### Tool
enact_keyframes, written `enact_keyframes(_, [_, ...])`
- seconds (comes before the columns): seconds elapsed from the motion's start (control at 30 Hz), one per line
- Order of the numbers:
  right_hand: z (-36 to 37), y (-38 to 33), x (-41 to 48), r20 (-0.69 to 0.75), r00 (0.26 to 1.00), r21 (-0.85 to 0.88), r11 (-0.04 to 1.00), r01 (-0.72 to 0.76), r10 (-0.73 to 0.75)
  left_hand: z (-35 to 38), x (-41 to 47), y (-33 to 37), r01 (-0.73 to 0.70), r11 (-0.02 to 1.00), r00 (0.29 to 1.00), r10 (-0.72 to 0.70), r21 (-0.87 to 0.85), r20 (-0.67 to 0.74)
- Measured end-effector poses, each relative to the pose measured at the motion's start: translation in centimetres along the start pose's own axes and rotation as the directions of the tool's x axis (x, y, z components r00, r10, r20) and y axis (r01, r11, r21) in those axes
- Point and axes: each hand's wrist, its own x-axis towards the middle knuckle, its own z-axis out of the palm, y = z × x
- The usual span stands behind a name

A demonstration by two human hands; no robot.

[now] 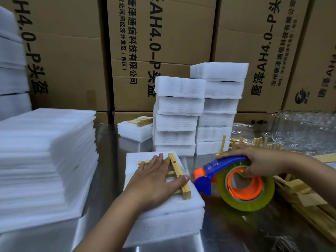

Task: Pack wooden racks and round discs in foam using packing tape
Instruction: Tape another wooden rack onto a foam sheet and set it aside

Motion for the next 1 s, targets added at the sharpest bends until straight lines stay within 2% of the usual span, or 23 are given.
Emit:
enact_keyframes(0.1, [0.2,0.2,-0.8,-0.075,0.997,0.026,0.999,-0.021,0.022,0.0,0.0,0.0,0.003,1.0,1.0,-0.003,-0.008,0.001])
enact_keyframes(0.17, [1.1,0.4,-1.1,-0.234,0.972,0.035,0.999,-0.017,0.025,0.0,0.0,0.1,0.003,1.0,1.0,-0.003,-0.009,0.001])
enact_keyframes(0.23, [2.7,0.4,-1.2,-0.44,0.896,0.007,0.998,-0.061,0.058,0.0,0.0,0.1,0.003,1.0,1.0,-0.003,-0.008,0.001])
enact_keyframes(0.33, [6.2,-1.4,-1.7,-0.617,0.787,-0.283,0.926,-0.249,0.022,-0.2,0.0,0.0,0.003,1.0,1.0,-0.002,-0.013,0.007])
enact_keyframes(0.4, [8.3,-2.3,-2.2,-0.682,0.727,-0.374,0.894,-0.246,-0.086,-0.2,0.0,0.1,0.003,1.0,1.0,-0.003,-0.017,0.01])
enact_keyframes(0.47, [10.3,-2.6,-2.8,-0.75,0.649,-0.32,0.93,-0.182,-0.131,-0.2,-0.1,0.1,0.007,1.0,1.0,-0.006,-0.025,0.008])
enact_keyframes(0.57, [12.0,-3.0,-3.7,-0.731,0.663,-0.31,0.944,-0.11,-0.163,-0.3,0.0,0.1,0.007,0.999,1.0,-0.006,-0.041,0.008])
enact_keyframes(0.67, [12.2,-3.4,-4.2,-0.643,0.754,-0.344,0.931,-0.124,-0.137,-0.6,0.0,0.0,0.003,0.997,1.0,-0.001,-0.072,0.02])
enact_keyframes(0.7, [12.1,-3.8,-4.5,-0.645,0.756,-0.317,0.939,-0.134,-0.109,-0.8,-0.1,0.0,0.007,0.992,1.0,-0.005,-0.124,0.018])
enact_keyframes(0.73, [12.0,-4.1,-4.6,-0.678,0.725,-0.281,0.954,-0.106,-0.119,-1.1,-0.2,0.0,0.022,0.971,1.0,-0.02,-0.24,0.009])
enact_keyframes(0.77, [12.0,-4.5,-4.7,-0.728,0.67,-0.24,0.97,-0.045,-0.148,-1.5,-0.4,-0.1,0.031,0.905,0.999,-0.046,-0.424,-0.025])
enact_keyframes(0.83, [11.9,-5.8,-4.8,-0.832,0.528,-0.106,0.983,0.15,-0.17,-2.2,-1.0,-0.6,-0.058,0.617,0.971,-0.146,-0.784,-0.187])
enact_keyframes(0.87, [11.8,-6.7,-4.9,-0.851,0.516,0.061,0.958,0.28,-0.097,-2.4,-1.5,-1.1,-0.141,0.499,0.931,-0.228,-0.855,-0.287])
enact_keyframes(0.9, [11.4,-8.1,-4.7,-0.822,0.57,0.307,0.858,0.412,0.02,-2.5,-2.0,-1.6,-0.198,0.441,0.881,-0.312,-0.876,-0.356])
enact_keyframes(0.93, [11.3,-9.3,-4.3,-0.742,0.656,0.56,0.664,0.495,0.138,-2.4,-2.5,-2.3,-0.213,0.417,0.844,-0.378,-0.884,-0.381])
enact_keyframes(0.97, [11.1,-10.5,-3.5,-0.626,0.75,0.751,0.424,0.506,0.213,-2.2,-3.0,-2.9,-0.192,0.403,0.828,-0.423,-0.895,-0.368])
enact_keyframes(1.0, [11.0,-11.3,-2.5,-0.505,0.821,0.862,0.209,0.462,0.267,-1.9,-3.4,-3.5,-0.125,0.391,0.829,-0.463,-0.912,-0.312])
